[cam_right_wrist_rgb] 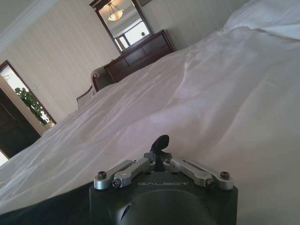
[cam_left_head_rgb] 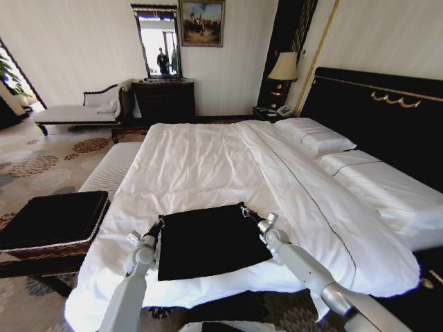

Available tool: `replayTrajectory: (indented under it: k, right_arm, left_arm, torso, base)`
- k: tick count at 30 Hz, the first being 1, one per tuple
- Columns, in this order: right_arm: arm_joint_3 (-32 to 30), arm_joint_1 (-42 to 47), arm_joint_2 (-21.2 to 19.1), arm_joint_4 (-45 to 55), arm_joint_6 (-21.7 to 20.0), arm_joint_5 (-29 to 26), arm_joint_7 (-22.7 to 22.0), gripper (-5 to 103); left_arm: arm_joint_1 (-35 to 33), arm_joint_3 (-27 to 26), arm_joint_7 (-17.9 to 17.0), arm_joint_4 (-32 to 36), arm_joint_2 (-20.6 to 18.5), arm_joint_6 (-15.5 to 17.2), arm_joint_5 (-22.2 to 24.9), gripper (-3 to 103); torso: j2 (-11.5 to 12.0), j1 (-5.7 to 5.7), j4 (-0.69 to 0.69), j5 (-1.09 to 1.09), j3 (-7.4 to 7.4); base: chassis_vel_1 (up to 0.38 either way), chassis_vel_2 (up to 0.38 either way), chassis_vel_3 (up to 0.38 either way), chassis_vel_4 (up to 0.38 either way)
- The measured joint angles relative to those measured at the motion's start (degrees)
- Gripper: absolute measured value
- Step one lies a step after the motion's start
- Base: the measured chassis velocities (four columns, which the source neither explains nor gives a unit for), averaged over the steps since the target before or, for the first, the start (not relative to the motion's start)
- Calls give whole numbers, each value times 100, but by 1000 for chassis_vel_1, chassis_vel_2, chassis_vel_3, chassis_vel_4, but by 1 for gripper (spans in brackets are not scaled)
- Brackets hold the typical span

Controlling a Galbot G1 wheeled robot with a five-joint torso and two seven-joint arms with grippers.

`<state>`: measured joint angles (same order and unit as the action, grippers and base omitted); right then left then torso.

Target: Fold the clothes on the bed and place them into the basket.

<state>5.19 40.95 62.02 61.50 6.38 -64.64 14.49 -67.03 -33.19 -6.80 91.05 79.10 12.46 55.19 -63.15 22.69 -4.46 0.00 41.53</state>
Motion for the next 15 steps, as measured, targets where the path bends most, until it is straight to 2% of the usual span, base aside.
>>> replayTrajectory:
  k: [4, 7, 8, 13, 15]
  right_arm:
    - [-357, 124, 9, 454, 288, -118, -9, 2]
    - [-862, 510, -105, 1351, 495, -460, -119, 2]
    - [-862, 510, -105, 1351, 495, -460, -119, 2]
    - [-1489, 1219, -359, 2553, 835, -670, -61, 2]
    - [-1550, 1295, -383, 2686, 859, -671, -53, 2]
  left_arm:
    - [-14, -34, 50, 212, -33, -34, 162, 1]
    - [-28, -91, 92, 738, -147, -71, 505, 1]
    - [-28, -91, 92, 738, -147, -71, 505, 1]
    - [-18, -202, 99, 1830, -417, -81, 1099, 1]
    - [-26, -215, 99, 1945, -449, -80, 1151, 1]
  torso:
    - [0, 0, 2, -1, 0]
    - [0, 0, 1, -1, 0]
    - [0, 0, 1, -1, 0]
    - [0, 0, -1, 0, -1]
    - [0, 0, -1, 0, -1]
  base:
    - [0, 0, 0, 0]
    - [0, 0, 0, 0]
    - [0, 0, 0, 0]
    - [0, 0, 0, 0]
    - [0, 0, 0, 0]
